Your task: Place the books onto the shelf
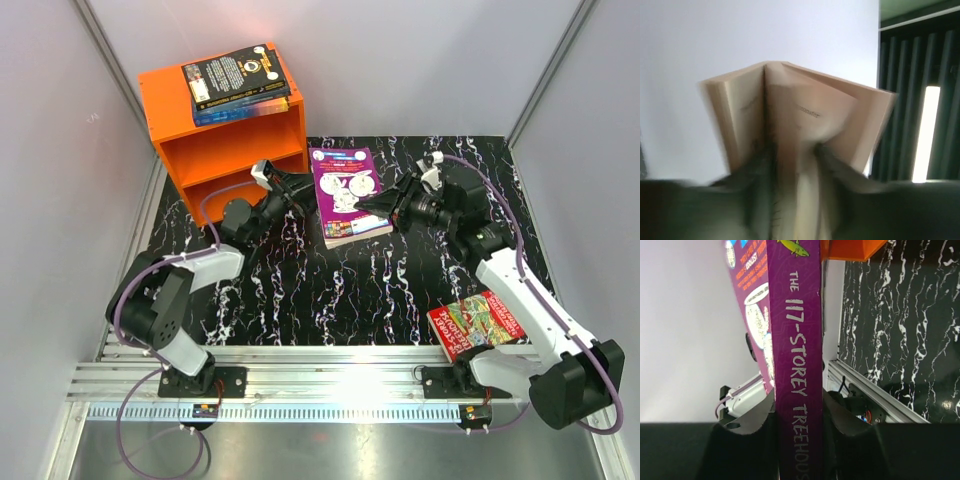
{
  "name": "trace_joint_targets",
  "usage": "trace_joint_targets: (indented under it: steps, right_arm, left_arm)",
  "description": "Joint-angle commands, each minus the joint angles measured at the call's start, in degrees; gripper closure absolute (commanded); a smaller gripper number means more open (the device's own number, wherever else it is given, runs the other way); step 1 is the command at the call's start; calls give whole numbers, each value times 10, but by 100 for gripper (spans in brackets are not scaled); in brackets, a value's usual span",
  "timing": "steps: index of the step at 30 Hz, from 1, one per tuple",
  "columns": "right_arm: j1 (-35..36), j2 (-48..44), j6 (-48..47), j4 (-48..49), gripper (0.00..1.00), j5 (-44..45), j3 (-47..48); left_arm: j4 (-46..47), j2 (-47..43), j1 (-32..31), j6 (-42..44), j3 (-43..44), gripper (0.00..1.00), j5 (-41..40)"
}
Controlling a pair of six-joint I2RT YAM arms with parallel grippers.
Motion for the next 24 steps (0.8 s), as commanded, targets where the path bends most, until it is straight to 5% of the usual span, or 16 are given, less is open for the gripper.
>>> trace_joint_targets:
  steps: [1, 3, 4, 9, 12, 14, 18, 24]
  right_arm:
    - [18, -3, -51, -71, 96, -14, 58]
    - [16, 4, -70, -103, 96, -17, 89]
    - [15, 4, -73, -110, 95, -19, 98]
    - [9, 4, -62, -103, 85, -37, 119]
    - [8, 17, -37, -70, 80, -53, 105]
    - [8, 26, -14, -29, 82, -59, 94]
    - [16, 80, 28, 55, 100, -68, 82]
    - [58, 233, 60, 155, 100, -70, 194]
  left_arm:
    - [1, -66, 6, 21, 7, 44, 7]
    - [-111, -113, 30, 65, -24, 9, 29]
    - [-163, -142, 42, 87, -36, 1, 31]
    - [-655, -353, 123, 321, -5, 1, -17]
    - [-815, -398, 139, 404, 53, 1, -41]
    - [-843, -413, 141, 429, 64, 1, -42]
    - [-891, -450, 140, 432, 58, 1, -47]
    - [-1009, -494, 141, 484, 113, 1, -80]
